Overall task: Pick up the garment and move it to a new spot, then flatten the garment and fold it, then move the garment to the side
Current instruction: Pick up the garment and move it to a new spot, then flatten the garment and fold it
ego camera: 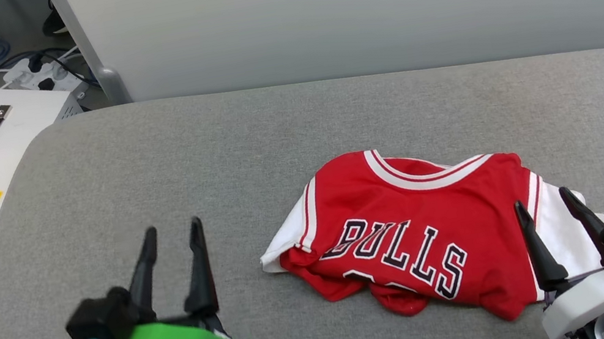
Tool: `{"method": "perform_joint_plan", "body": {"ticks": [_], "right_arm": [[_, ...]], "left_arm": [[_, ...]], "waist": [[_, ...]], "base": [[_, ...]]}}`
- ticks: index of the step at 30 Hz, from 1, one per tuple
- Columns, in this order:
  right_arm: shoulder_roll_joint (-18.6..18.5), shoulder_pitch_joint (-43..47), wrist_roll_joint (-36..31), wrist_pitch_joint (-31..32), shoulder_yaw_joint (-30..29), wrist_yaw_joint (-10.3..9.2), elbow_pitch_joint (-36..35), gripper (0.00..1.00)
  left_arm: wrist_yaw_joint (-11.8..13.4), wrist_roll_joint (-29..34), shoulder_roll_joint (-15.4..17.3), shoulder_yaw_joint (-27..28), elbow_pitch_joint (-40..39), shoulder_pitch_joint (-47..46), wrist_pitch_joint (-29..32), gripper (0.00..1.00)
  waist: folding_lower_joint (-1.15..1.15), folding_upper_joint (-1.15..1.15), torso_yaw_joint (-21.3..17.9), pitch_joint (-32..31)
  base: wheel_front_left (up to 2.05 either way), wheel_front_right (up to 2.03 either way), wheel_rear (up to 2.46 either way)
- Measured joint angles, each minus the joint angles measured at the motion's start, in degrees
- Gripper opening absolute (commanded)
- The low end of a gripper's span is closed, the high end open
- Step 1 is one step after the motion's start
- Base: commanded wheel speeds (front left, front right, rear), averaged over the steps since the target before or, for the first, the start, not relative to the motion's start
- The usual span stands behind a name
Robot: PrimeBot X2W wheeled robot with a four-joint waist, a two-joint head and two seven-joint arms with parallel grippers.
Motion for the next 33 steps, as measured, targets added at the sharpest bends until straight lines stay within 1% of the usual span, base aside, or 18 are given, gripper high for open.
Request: {"method": "perform_joint_plan", "body": {"ticks": [3, 8, 11, 16, 20, 24, 27, 32, 33], "right_arm": [[-0.46, 0.57, 0.01, 0.15, 0.03, 0.0, -0.1, 1.0], [-1.02, 1.01, 0.01, 2.3, -0.01, 0.0, -0.53, 1.0], [-1.44, 1.02, 0.0, 8.67, -0.85, 0.0, -0.76, 1.0], [-2.25, 0.99, -0.43, 24.36, -6.02, 0.0, -1.49, 1.0], [-2.43, 0.6, -1.03, 36.72, -10.0, 0.0, -2.12, 1.0], [-2.2, -0.8, -2.71, 44.22, -13.99, 0.0, -1.99, 1.0], [-1.68, -1.49, -3.63, 47.42, -15.38, 0.0, -1.05, 1.0], [-1.0, -2.88, -3.6, 47.58, -15.05, -0.02, 0.48, 1.0], [-1.02, -3.15, -3.6, 47.48, -15.03, -0.02, 0.81, 0.84]], "left_arm": [[-1.41, 5.03, -1.08, 0.25, 0.01, 2.35, 0.0, 1.0], [-3.3, 9.44, -2.67, 1.86, 0.01, 2.86, 0.0, 1.0], [-4.41, 11.15, -3.49, 2.64, 0.07, 2.85, 0.0, 1.0], [-6.09, 13.47, -5.08, 3.24, 0.71, 2.79, 0.0, 1.0], [-6.98, 14.71, -6.06, 3.68, 1.33, 2.45, 0.01, 1.0], [-7.65, 15.55, -6.89, 3.92, 1.87, 1.18, 0.0, 1.0], [-8.13, 16.16, -7.11, 4.31, 2.05, 0.23, 0.01, 1.0], [-8.51, 17.16, -7.65, 5.35, 2.22, -0.41, 0.0, 1.0], [-8.66, 17.34, -7.73, 5.57, 2.22, -0.48, 0.0, 1.0]], "waist": [[0.0, 0.0, 0.16, -0.36], [0.0, 0.0, 0.49, -0.39], [0.0, 0.0, 0.75, -0.01], [0.0, 0.0, 1.01, 1.49], [0.0, 0.0, 1.23, 3.39], [0.0, 0.0, 1.77, 5.4], [0.0, 0.0, 2.39, 6.72], [0.0, 0.0, 3.47, 8.37], [0.0, 0.0, 3.65, 8.63]], "base": [[0.0, 0.0, 0.0], [0.0, 0.0, 0.0], [0.0, 0.0, 0.0], [0.0, 0.0, 0.0], [0.0, 0.0, 0.0], [0.0, 0.0, 0.0], [0.0, 0.0, 0.0], [0.0, 0.0, 0.0], [0.0, 0.0, 0.0]]}}
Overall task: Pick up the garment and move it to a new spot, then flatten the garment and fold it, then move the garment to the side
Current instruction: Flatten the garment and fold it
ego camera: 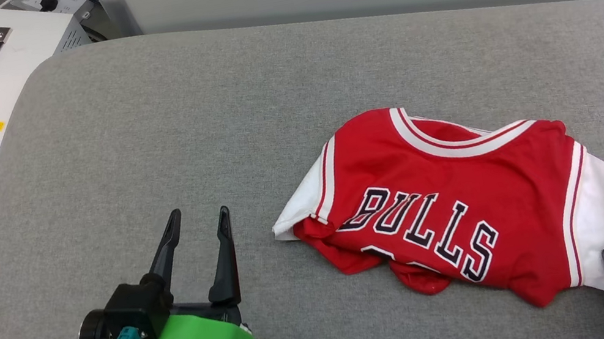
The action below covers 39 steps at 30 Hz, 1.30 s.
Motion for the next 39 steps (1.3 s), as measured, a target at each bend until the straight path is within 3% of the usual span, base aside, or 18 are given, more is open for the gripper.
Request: {"method": "perform_joint_plan", "body": {"ticks": [2, 9, 12, 19, 26, 27, 28, 35, 39], "right_arm": [[-0.12, -0.14, -0.03, -0.15, 0.27, 0.0, 0.85, 0.0], [-2.74, -0.77, 0.01, -2.76, 0.22, 0.03, 1.6, 0.0], [-5.86, -0.61, 0.23, -2.76, 0.14, 0.03, 1.93, 0.0], [-17.08, 0.77, 1.53, -2.41, -0.22, 0.03, 3.89, 0.0], [-19.8, 0.8, 3.33, -2.99, 0.1, 0.03, 8.84, 0.0], [-19.71, 0.8, 3.3, -3.64, -0.08, 0.03, 9.43, 0.32], [-19.62, 0.77, 3.13, -4.77, -0.31, 0.03, 9.79, 1.0], [-15.45, -1.76, 1.98, -18.01, -3.2, 0.02, 6.35, 1.0], [-11.01, -1.79, 3.03, -24.58, -4.89, 0.02, 1.66, 1.0]], "left_arm": [[-0.05, 0.13, -0.11, 0.29, 0.08, -0.03, 0.0, 1.0], [-0.47, 0.65, -0.4, 1.32, 0.71, -0.06, 0.0, 1.0], [-0.51, 0.67, -0.57, 1.6, 0.98, -0.05, 0.0, 1.0], [-0.71, 1.13, -0.83, 1.69, 1.27, -0.07, 0.0, 1.0], [-0.73, 1.16, -1.09, 1.21, 1.78, -0.12, 0.0, 1.0], [-0.73, 1.16, -1.14, 0.99, 1.9, -0.16, 0.01, 1.0], [-0.73, 1.16, -1.18, 0.75, 2.07, -0.23, 0.0, 1.0], [-0.81, 1.05, -1.44, -1.04, 3.96, -0.41, 0.0, 1.0], [-0.82, 0.37, -1.69, -1.99, 4.38, -0.42, 0.0, 1.0]], "waist": [[0.0, 0.0, 0.27, 0.27], [0.0, 0.0, -0.32, -0.38], [0.0, 0.0, -0.89, -0.91], [0.0, 0.0, -2.19, -1.7], [0.0, 0.0, -2.86, -1.74], [0.0, 0.0, -2.91, -1.74], [0.0, 0.0, -3.0, -1.76], [0.0, 0.0, -4.81, -2.81], [0.0, 0.0, -6.14, -3.31]], "base": [[0.0, 0.0, 0.0], [0.0, 0.0, 0.0], [0.0, 0.0, 0.0], [0.0, 0.0, 0.0], [0.0, 0.0, 0.0], [0.0, 0.0, 0.0], [0.0, 0.0, 0.0], [0.0, 0.0, 0.0], [0.0, 0.0, 0.0]]}}
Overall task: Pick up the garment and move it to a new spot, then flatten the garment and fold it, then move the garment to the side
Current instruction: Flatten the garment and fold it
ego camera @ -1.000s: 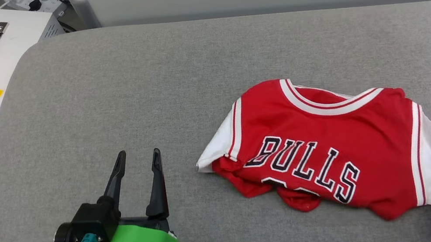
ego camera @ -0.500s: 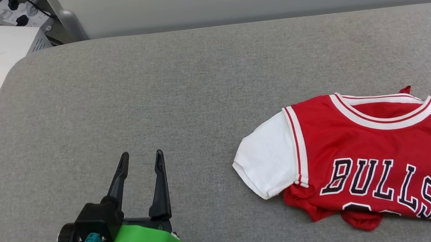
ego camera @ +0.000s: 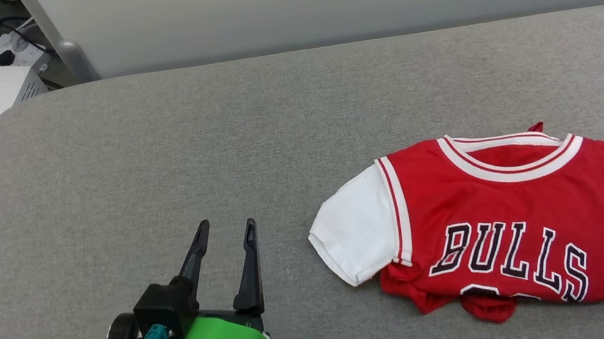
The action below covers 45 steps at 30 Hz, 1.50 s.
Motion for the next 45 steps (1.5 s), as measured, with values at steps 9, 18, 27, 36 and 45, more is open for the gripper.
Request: {"method": "perform_joint_plan", "body": {"ticks": [9, 18, 27, 36, 45], "right_arm": [[8.81, 2.49, 0.78, -10.4, 1.23, 0.0, -11.56, 1.0], [9.8, 2.86, 0.53, -9.5, 3.76, 0.0, -14.3, 1.0], [10.9, 2.87, 0.54, -9.53, 5.75, 0.0, -14.5, 1.0], [10.79, 2.87, 0.54, -9.51, 6.32, 0.0, -14.0, 1.0], [10.01, 2.88, 0.79, -9.02, 7.0, 0.0, -13.36, 1.0]], "left_arm": [[0.0, -1.18, 0.08, -7.5, 8.39, -7.43, 9.87, 1.0], [1.68, 3.23, 0.87, -11.8, 16.23, -17.11, 26.54, 1.0], [4.46, 4.71, 2.07, -11.73, 23.79, -20.24, 27.13, 0.0], [5.53, 3.6, 2.59, -10.32, 25.12, -20.39, 19.64, 0.0], [7.93, 0.77, 6.79, -5.26, 22.71, -19.86, 15.72, 0.0]], "waist": [[0.0, 0.0, -2.73, 1.95], [0.0, 0.0, -5.4, 5.28], [0.0, 0.0, -8.41, 8.7], [0.0, 0.0, -7.2, 7.43], [0.0, 0.0, -4.6, 5.03]], "base": [[0.0, 0.0, 0.0], [0.0, 0.0, 0.0], [0.0, 0.0, 0.0], [0.0, 0.0, 0.0], [0.0, 0.0, 0.0]]}}
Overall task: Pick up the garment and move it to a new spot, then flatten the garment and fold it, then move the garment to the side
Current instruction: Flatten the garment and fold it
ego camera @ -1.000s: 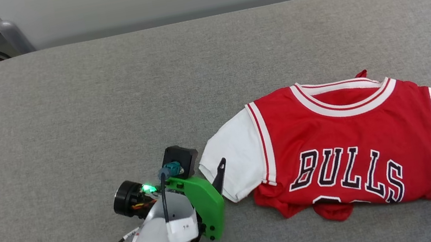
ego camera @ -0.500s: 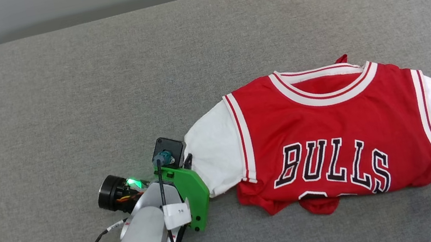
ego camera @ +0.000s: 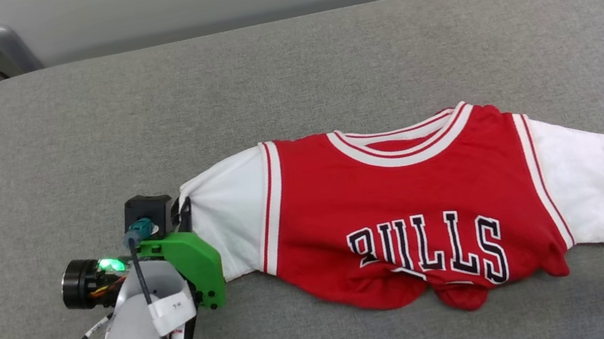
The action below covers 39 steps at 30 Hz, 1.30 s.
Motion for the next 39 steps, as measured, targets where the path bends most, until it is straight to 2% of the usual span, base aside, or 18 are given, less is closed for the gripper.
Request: {"method": "perform_joint_plan", "body": {"ticks": [4, 5, 6, 15, 19, 25, 31, 35, 39], "right_arm": [[-0.15, 0.08, 0.01, 0.45, 0.33, 0.0, 0.38, 1.0], [-0.33, 0.15, 0.29, 0.78, 1.09, 0.0, 1.27, 1.0], [-0.33, 0.16, 0.36, 0.93, 1.41, 0.0, 1.57, 1.0], [-1.77, 0.64, 0.87, 1.96, 1.64, 0.0, 2.48, 1.0], [-3.94, 0.65, 2.82, 5.67, 2.42, 0.0, 2.07, 1.0], [-11.36, 0.41, 7.44, 18.62, 4.49, 0.0, 1.57, 1.0], [-15.92, -4.51, 12.77, 33.71, 1.83, -0.01, 3.75, 1.0], [-17.96, -8.32, 13.05, 39.19, 0.79, 0.0, 6.68, 1.0], [-18.96, -10.55, 13.03, 41.0, 0.09, 0.0, 10.6, 1.0]], "left_arm": [[-0.14, -1.68, 1.66, 1.27, -0.88, 2.45, 0.09, 0.0], [-1.34, -3.16, 1.98, 1.65, -0.87, 4.67, -0.34, 0.46], [-1.34, -3.16, 2.18, 1.65, -0.85, 5.19, -1.19, 1.0], [-0.96, -3.65, 2.6, 2.8, -3.27, 5.84, -12.4, 1.0], [-0.94, -4.2, 2.53, 3.78, -7.72, 7.39, -14.66, 1.0], [-1.01, -4.76, 2.58, 4.16, -16.59, 10.69, -15.19, 1.0], [-1.03, -6.94, 2.11, 4.33, -23.61, 12.35, -13.82, 1.0], [-0.94, -7.59, 2.1, 4.3, -25.35, 12.72, -12.9, 1.0], [-0.94, -7.68, 1.9, 3.79, -25.96, 12.72, -12.81, 1.0]], "waist": [[0.0, 0.0, 1.03, -0.51], [0.0, 0.0, 1.58, -0.63], [0.0, 0.0, 1.71, -0.66], [0.0, 0.0, 2.93, -1.76], [0.0, 0.0, 3.85, -2.22], [0.0, 0.0, 5.08, -1.15], [0.0, 0.0, 6.6, 1.33], [0.0, 0.0, 8.04, 3.22], [0.0, 0.0, 9.65, 4.79]], "base": [[0.0, 0.0, 0.0], [0.0, 0.0, 0.0], [0.0, 0.0, 0.0], [0.0, 0.0, 0.0], [0.0, 0.0, 0.0], [0.0, 0.0, 0.0], [0.0, 0.0, 0.0], [0.0, 0.0, 0.0], [0.0, 0.0, 0.0]]}}
